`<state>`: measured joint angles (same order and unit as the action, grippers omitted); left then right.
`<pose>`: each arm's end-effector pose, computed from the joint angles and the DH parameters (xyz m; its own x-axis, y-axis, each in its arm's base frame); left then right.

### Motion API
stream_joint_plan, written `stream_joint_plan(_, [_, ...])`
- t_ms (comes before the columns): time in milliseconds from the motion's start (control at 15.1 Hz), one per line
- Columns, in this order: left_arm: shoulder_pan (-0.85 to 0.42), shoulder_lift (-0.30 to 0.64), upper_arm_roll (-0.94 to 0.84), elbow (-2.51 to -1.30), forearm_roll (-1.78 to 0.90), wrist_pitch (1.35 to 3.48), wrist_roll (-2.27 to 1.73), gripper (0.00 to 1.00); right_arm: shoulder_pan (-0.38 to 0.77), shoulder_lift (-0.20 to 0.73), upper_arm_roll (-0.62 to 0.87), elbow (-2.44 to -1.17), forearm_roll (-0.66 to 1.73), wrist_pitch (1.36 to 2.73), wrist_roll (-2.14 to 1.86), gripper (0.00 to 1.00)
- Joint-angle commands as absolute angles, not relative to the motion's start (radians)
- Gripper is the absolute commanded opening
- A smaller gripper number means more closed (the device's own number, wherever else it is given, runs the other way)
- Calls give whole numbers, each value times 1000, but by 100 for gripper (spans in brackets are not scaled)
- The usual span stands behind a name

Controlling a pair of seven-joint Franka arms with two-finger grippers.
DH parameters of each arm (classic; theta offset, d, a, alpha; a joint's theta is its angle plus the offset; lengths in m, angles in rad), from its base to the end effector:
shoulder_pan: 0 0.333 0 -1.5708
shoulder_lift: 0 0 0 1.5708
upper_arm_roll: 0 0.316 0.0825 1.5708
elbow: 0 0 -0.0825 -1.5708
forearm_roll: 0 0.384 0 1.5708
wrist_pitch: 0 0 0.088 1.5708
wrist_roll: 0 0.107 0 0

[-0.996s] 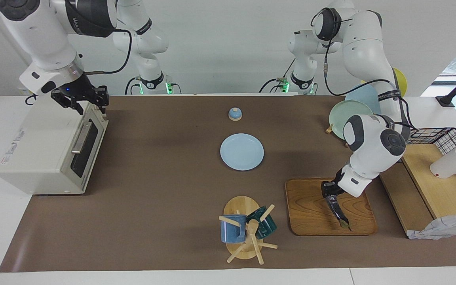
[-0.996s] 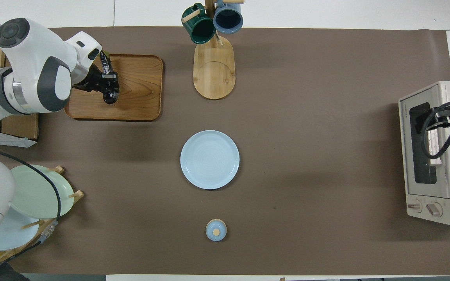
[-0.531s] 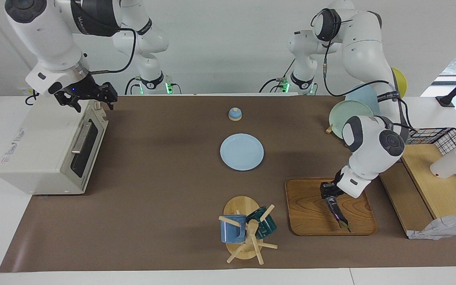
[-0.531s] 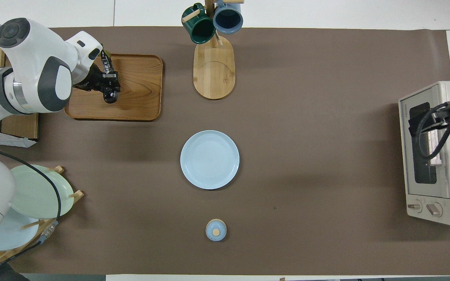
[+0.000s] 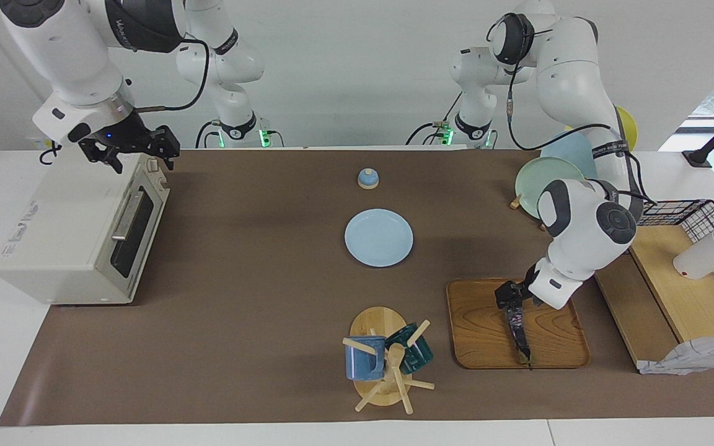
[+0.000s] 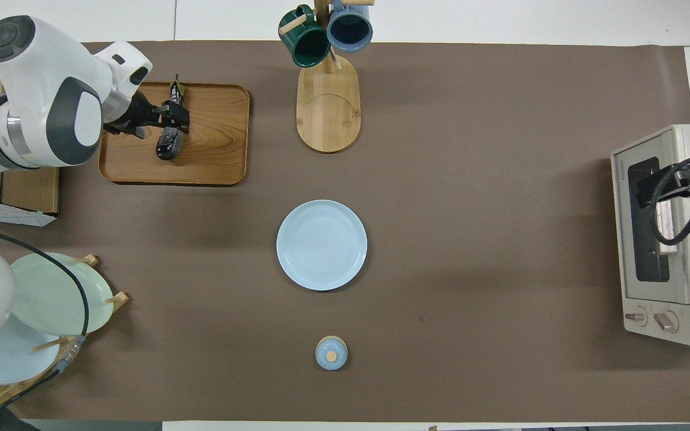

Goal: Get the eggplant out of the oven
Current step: 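Lower the eggplant onto the wooden tray and open the left gripper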

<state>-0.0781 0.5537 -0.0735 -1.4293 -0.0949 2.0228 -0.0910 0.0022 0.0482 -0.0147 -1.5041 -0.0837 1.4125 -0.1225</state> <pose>0.7059 -0.1037 0.3780 0.9996 -0.0074 0.0260 -0.0107 -0.9917 0.1281 0.5521 -0.0167 0.6165 0.9843 0.0963 -0.1480 0.1071 -0.9920 0.0667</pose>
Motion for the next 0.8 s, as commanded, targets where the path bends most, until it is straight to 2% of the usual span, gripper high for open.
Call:
stream_joint_plan(0, [-74, 428, -74, -1451, -77, 1950, -92, 100, -11, 12, -12, -1537, -74, 1405, -95, 100])
stream_joint_plan(332, [-77, 295, -43, -1451, -26, 1818, -84, 100, -26, 20, -15, -1536, -72, 1420, -91, 100])
stream_joint_plan(465, [-77, 233, -43, -1457, -5, 1745, -80, 100, -26, 23, -17, -1545, -75, 1474, -92, 100])
stream_joint_plan(730, [-78, 120, -41, -1492, -5, 1596, -45, 100, -41, 34, -21, -1548, -63, 1456, -95, 100])
